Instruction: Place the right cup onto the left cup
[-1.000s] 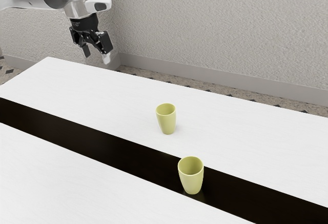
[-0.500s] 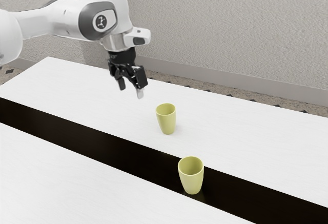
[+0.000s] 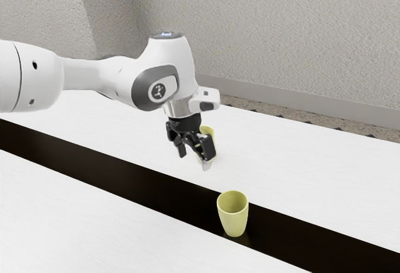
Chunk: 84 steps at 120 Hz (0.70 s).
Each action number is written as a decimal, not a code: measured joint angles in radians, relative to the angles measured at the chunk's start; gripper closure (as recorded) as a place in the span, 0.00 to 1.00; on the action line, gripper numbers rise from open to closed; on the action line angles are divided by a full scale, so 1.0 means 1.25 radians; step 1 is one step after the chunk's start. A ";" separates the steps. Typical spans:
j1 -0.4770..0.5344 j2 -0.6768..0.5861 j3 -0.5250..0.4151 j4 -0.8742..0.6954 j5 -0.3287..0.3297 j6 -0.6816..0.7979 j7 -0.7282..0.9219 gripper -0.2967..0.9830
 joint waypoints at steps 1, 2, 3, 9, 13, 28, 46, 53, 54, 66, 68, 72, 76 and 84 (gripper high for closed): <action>-0.001 0.003 0.000 0.000 0.000 0.004 -0.001 0.23; -0.002 0.006 -0.001 0.000 0.000 0.007 -0.003 0.23; -0.003 0.009 -0.001 0.000 0.000 0.010 -0.004 0.23; -0.010 0.024 -0.002 0.000 0.000 0.028 -0.012 0.23; -0.014 0.031 -0.003 0.000 0.001 0.037 -0.016 0.23; -0.030 0.057 -0.009 -0.001 0.001 0.059 -0.032 0.23; -0.039 0.093 -0.014 0.003 0.001 0.076 -0.047 0.23; -0.040 0.106 -0.015 0.004 0.001 0.080 -0.052 0.23; -0.041 0.108 -0.015 0.004 0.001 0.081 -0.052 0.23; -0.053 0.133 -0.015 0.005 0.001 0.097 -0.059 0.23; -0.054 0.137 -0.015 0.005 0.001 0.100 -0.060 0.23; -0.056 0.145 -0.015 0.005 0.000 0.105 -0.063 0.23; -0.056 0.152 -0.015 0.005 0.000 0.110 -0.065 0.23; -0.057 0.162 -0.015 0.005 0.000 0.118 -0.068 0.23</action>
